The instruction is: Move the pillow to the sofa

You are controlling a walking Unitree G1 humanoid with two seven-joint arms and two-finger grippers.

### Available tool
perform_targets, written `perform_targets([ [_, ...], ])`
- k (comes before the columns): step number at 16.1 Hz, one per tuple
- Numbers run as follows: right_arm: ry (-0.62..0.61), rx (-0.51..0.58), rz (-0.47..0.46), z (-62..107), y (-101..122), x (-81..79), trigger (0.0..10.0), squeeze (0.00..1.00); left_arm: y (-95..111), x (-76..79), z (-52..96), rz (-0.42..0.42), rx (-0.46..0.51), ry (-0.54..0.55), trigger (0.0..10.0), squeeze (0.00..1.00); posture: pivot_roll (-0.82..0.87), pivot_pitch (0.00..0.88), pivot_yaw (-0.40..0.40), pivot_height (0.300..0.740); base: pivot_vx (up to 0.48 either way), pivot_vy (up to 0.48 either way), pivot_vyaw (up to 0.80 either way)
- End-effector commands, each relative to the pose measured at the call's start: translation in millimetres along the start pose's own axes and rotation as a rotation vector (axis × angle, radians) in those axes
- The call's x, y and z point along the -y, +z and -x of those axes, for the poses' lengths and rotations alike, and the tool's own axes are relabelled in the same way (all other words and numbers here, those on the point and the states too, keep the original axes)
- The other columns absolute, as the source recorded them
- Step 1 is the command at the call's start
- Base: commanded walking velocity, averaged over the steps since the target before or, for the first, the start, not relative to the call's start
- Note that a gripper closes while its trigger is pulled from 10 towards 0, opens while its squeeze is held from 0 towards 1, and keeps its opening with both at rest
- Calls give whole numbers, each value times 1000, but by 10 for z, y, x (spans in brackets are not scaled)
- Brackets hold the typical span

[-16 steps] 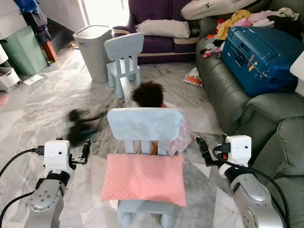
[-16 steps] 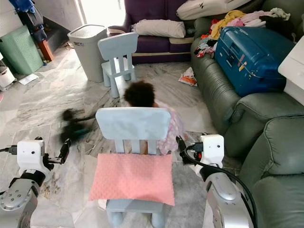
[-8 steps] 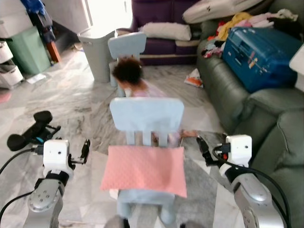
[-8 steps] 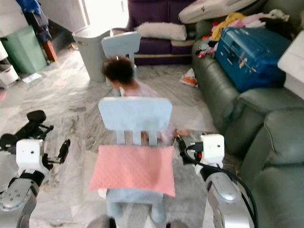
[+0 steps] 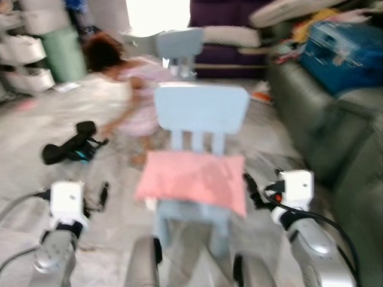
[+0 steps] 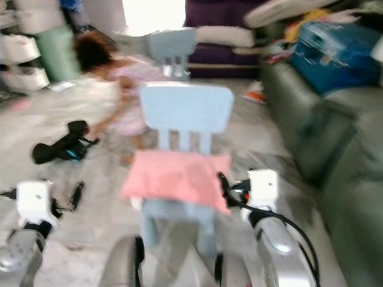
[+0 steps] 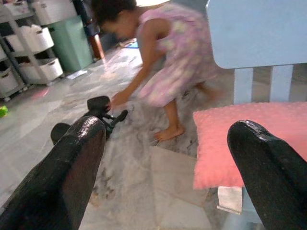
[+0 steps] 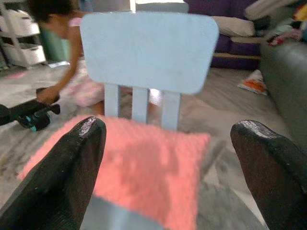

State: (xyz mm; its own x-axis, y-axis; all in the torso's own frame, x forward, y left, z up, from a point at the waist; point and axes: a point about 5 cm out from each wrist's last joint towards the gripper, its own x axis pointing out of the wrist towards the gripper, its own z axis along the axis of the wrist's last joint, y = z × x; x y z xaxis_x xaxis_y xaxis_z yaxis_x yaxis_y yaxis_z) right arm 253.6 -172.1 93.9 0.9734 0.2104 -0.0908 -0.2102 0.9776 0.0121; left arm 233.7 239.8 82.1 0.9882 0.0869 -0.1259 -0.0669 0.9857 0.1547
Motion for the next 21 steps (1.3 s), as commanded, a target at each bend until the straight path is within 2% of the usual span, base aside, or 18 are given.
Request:
perform_targets([
  [1,-13,8,14,-2,33,55,10000,0,95,30,-56,-20,31,-2,10000,0,-105,0,50,500,0,0,0],
  [8,-11,17,19,-41,47,58,10000,0,94,8,-71,-45,25,22,10000,0,-105,0,53,419,0,0,0],
  [11,-9,26,22,-53,54,51,10000,0,103,-18,-86,-58,29,47,10000,0,-103,0,53,400,0,0,0],
  [14,-5,29,27,-100,72,46,10000,0,136,-52,-139,-55,38,69,10000,0,-103,0,53,381,0,0,0],
  [17,0,38,35,-120,90,44,10000,0,185,-82,-204,-59,54,84,10000,0,-104,0,54,338,0,0,0],
  [21,-2,62,42,-151,150,75,10000,0,268,-195,-290,-68,82,136,10000,0,-103,0,53,333,0,0,0],
])
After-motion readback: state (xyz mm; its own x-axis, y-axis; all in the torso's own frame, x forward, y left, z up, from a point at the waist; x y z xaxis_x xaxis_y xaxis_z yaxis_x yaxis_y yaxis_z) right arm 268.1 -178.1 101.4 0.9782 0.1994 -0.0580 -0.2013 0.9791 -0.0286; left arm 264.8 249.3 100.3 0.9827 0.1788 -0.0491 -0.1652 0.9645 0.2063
